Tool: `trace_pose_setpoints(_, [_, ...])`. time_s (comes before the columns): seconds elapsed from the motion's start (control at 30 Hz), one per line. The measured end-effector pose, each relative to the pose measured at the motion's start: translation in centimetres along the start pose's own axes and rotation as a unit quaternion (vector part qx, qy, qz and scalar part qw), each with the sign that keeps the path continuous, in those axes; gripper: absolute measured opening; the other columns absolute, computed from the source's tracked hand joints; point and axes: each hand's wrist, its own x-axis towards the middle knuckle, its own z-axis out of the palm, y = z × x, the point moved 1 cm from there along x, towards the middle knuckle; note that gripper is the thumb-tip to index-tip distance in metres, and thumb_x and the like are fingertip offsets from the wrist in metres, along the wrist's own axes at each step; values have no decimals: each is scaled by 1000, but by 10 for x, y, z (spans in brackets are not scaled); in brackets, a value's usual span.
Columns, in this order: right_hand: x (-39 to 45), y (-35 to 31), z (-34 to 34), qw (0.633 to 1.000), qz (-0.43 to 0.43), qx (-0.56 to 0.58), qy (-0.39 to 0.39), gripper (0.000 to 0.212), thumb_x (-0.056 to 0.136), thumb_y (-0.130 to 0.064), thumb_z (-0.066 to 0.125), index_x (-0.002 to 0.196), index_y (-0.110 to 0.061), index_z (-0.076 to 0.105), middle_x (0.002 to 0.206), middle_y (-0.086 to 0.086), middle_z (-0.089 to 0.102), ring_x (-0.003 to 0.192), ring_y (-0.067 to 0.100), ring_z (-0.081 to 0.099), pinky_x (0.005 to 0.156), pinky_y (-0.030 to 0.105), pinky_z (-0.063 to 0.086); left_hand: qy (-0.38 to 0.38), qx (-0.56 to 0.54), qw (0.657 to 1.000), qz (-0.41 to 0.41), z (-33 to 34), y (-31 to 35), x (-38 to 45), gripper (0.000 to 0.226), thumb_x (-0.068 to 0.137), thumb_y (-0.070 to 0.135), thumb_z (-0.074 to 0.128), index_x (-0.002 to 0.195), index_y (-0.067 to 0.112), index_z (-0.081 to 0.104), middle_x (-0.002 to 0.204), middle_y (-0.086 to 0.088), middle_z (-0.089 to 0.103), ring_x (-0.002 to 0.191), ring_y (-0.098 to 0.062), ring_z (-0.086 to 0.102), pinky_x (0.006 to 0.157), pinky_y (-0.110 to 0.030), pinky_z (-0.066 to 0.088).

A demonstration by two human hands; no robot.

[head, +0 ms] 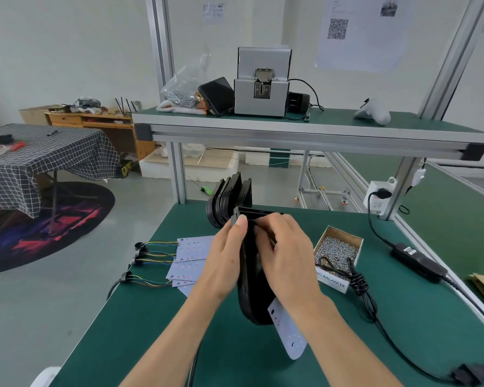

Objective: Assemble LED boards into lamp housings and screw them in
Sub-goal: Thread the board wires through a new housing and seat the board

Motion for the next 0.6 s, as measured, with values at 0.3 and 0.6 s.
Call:
trace_pose_setpoints(0.3, [3,-1,-11,991,-11,-86,-102,28,102,-34,46,108,-20,69,96,0,53,80,30,60,74,45,52,-12,79,997,2,2,0,0,43,94,68,45,75,30,53,77,16,52,76,-12,46,76,-40,41])
trace_pose_setpoints(0.6, [11,8,-22,995,3,-34,-95,17,98,-13,63,109,-20,74,98,-4,72,91,17,66,82,38,53,-18,125,992,1,6,10,-6,60,95,69,43,103,11,59,101,-13,66,97,-30,60,100,-63,47])
